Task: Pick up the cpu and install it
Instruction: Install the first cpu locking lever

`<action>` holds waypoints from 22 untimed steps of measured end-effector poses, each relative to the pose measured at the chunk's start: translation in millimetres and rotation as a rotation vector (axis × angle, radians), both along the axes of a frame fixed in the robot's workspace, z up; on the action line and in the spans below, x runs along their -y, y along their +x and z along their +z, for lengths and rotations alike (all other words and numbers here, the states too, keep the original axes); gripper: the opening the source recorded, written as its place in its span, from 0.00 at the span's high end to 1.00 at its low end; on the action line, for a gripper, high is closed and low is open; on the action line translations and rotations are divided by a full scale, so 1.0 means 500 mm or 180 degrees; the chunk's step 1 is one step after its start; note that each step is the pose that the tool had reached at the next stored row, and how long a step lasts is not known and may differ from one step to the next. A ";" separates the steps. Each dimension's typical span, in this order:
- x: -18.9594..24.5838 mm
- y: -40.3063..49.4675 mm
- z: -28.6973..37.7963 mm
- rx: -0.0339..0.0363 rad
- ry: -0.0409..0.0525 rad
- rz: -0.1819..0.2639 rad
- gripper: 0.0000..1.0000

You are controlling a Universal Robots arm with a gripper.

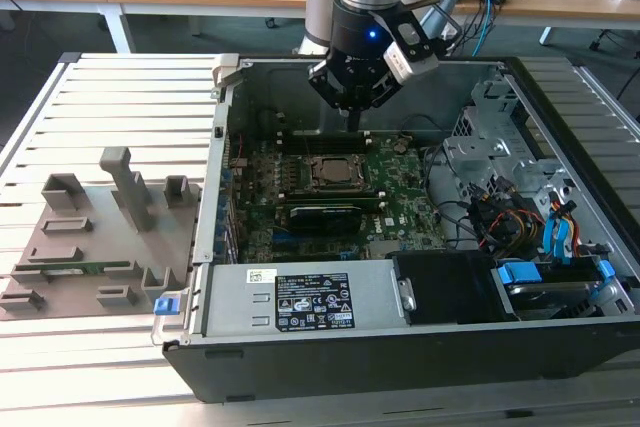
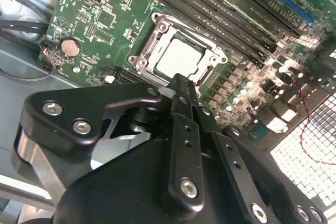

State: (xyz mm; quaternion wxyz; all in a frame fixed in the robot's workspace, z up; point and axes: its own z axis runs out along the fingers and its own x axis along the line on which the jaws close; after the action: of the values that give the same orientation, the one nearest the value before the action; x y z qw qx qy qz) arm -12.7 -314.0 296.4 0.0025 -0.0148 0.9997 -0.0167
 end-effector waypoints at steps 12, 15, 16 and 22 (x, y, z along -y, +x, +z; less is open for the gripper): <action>-0.0001 -0.006 0.000 0.0000 0.0000 0.0001 0.89; -0.0001 -0.011 0.000 0.0000 0.0000 0.0000 0.89; -0.0001 -0.013 0.000 0.0000 0.0000 0.0000 0.89; -0.0003 -0.024 -0.001 0.0000 0.0000 0.0001 0.89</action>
State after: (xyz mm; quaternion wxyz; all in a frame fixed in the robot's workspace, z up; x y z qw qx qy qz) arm -24.6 -313.9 295.9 0.0025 -0.0148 0.9997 -0.0167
